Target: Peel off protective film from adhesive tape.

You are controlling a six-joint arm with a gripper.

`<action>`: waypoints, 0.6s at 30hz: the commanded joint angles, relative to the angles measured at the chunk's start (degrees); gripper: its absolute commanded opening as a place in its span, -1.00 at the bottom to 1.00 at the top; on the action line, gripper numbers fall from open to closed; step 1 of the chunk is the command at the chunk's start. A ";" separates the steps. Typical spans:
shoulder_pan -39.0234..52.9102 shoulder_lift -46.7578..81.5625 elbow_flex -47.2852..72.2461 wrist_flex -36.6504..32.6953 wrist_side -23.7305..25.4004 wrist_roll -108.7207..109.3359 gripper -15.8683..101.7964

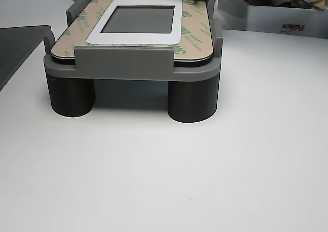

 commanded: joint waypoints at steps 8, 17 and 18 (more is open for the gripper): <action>-20.30 14.94 13.18 6.06 -12.13 31.46 0.97; -30.67 14.33 17.14 5.71 -16.08 33.93 0.97; -33.05 13.71 17.49 5.27 -18.19 33.49 0.97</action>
